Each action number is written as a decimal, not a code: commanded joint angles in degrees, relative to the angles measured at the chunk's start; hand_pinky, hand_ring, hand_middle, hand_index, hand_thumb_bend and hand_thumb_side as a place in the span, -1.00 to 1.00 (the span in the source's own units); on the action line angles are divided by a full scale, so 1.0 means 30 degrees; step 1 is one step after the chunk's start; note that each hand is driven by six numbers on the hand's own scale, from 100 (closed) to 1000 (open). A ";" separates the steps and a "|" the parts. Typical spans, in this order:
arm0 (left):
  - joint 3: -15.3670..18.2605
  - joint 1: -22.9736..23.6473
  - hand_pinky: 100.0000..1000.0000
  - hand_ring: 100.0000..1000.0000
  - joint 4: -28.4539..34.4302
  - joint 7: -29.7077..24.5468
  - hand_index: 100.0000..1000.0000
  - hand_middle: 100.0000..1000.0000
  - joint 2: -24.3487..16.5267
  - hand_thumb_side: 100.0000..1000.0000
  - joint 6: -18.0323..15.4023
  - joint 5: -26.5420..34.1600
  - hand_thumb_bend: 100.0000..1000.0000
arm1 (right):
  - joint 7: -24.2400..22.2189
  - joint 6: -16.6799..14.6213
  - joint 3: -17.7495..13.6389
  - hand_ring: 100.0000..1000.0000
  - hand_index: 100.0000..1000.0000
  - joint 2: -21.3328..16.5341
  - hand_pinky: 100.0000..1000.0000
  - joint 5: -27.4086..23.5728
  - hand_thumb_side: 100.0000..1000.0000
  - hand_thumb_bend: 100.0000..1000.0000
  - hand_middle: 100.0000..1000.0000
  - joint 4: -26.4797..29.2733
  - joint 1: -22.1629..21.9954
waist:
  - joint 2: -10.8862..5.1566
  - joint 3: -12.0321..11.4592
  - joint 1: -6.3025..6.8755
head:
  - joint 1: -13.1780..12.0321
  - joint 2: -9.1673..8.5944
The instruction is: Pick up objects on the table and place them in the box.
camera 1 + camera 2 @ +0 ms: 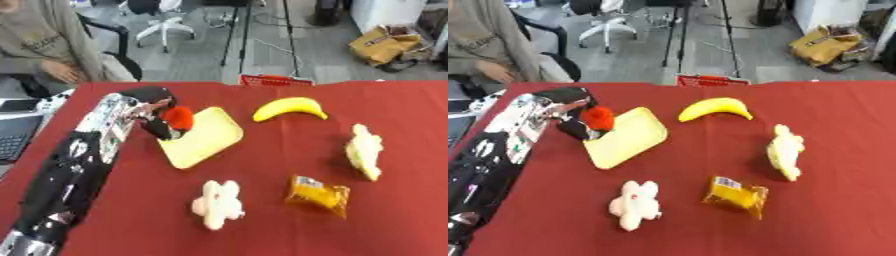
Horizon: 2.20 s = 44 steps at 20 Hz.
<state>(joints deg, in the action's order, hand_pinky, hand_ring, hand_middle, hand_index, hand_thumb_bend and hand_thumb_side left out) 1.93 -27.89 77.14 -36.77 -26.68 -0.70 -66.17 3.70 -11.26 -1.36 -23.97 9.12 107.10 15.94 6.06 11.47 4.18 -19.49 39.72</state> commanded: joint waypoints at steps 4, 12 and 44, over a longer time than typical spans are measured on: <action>0.0125 -0.0605 0.14 -0.05 -0.2055 0.2049 0.35 0.14 -0.0375 0.08 0.0596 -0.1050 0.57 | -0.0066 -0.0038 -0.0045 0.29 0.88 -0.0178 0.45 -0.0089 0.63 -0.35 0.66 0.0178 0.0243 | -0.0387 -0.0032 -0.0214 | -0.0181 -0.0224; -0.0101 -0.0935 0.16 -0.04 -0.2783 0.4307 0.46 0.16 -0.0039 0.14 0.0336 -0.0641 0.49 | -0.0102 -0.0042 -0.0022 0.28 0.88 -0.0150 0.44 -0.0094 0.63 -0.35 0.66 0.0181 0.0266 | -0.0379 0.0012 -0.0198 | -0.0111 -0.0246; 0.0752 0.2652 0.19 0.21 0.9638 1.8365 0.56 0.44 0.3220 1.00 -0.4502 2.3223 0.14 | -0.0126 -0.0054 -0.0013 0.28 0.88 -0.0031 0.44 -0.0112 0.62 -0.34 0.66 0.0231 0.0487 | -0.0009 -0.0009 -0.0326 | 0.1934 -0.0051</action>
<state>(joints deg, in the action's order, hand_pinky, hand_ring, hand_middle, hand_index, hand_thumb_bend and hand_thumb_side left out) 4.26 -19.55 104.40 18.80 -16.50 -14.24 3.09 3.39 -11.34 -1.33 -23.50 8.97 107.11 16.62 6.11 11.43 4.17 -15.07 39.28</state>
